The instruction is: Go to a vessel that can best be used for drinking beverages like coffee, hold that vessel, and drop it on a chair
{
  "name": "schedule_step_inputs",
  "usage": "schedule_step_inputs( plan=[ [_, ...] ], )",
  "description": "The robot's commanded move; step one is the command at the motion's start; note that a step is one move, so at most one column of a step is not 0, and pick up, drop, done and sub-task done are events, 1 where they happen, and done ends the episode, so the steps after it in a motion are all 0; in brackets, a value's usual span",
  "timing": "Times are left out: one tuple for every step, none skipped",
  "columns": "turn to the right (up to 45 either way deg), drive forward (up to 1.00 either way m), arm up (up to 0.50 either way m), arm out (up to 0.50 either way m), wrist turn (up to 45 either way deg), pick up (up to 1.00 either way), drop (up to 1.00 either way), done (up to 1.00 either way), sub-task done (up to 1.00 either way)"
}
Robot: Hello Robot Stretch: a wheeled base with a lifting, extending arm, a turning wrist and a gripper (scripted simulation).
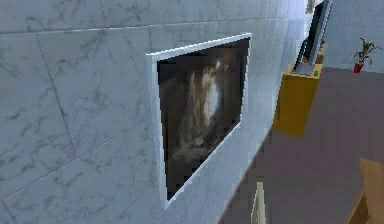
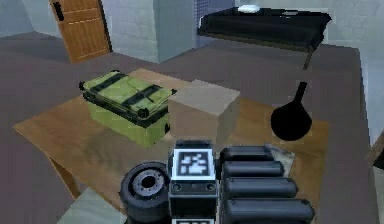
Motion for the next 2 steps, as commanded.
schedule_step_inputs(
  plan=[
    [-3.0,0.0,0.0,0.0,0.0,0.0,0.0,0.0,0.0],
    [0.0,0.0,0.0,0.32,0.0,0.0,0.0,0.0,0.0]
  ],
)
